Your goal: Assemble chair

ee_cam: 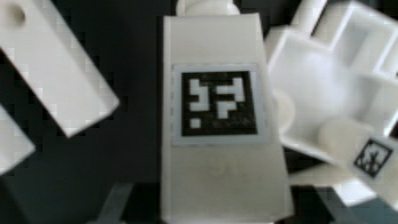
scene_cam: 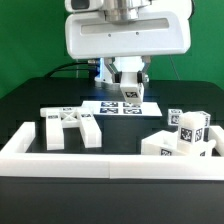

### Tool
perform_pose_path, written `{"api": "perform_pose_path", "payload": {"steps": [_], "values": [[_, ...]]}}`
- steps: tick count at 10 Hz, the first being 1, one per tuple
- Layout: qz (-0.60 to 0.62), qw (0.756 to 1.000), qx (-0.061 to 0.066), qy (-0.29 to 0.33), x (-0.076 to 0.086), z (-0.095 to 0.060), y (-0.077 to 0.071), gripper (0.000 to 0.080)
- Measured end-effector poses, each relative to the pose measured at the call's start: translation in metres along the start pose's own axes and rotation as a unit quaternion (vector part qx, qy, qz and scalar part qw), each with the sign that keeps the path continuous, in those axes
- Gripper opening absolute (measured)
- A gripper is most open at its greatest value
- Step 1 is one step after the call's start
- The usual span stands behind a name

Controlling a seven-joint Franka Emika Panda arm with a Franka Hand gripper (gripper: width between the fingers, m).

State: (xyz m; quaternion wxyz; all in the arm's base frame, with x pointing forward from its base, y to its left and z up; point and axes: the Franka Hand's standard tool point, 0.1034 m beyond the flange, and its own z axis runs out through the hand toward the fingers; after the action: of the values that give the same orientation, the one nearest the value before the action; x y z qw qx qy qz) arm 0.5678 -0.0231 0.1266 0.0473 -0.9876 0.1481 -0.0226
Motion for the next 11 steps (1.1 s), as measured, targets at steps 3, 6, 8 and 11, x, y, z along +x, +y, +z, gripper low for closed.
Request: {"api": "perform_pose_path", "payload": {"steps": [3, 6, 8, 11], "values": [[-0.010, 0.996, 0.001, 0.093, 0.018, -0.013, -0.015, 0.0290], [-0.019, 0.981, -0.006, 0.191, 0.024, -0.016, -0.018, 0.0290], [-0.020, 0.981, -0.007, 0.193, 0.020, -0.013, -0.019, 0.0290], [-0.032, 0.980, -0.008, 0.195, 0.023, -0.007, -0.029, 0.0290]]}}
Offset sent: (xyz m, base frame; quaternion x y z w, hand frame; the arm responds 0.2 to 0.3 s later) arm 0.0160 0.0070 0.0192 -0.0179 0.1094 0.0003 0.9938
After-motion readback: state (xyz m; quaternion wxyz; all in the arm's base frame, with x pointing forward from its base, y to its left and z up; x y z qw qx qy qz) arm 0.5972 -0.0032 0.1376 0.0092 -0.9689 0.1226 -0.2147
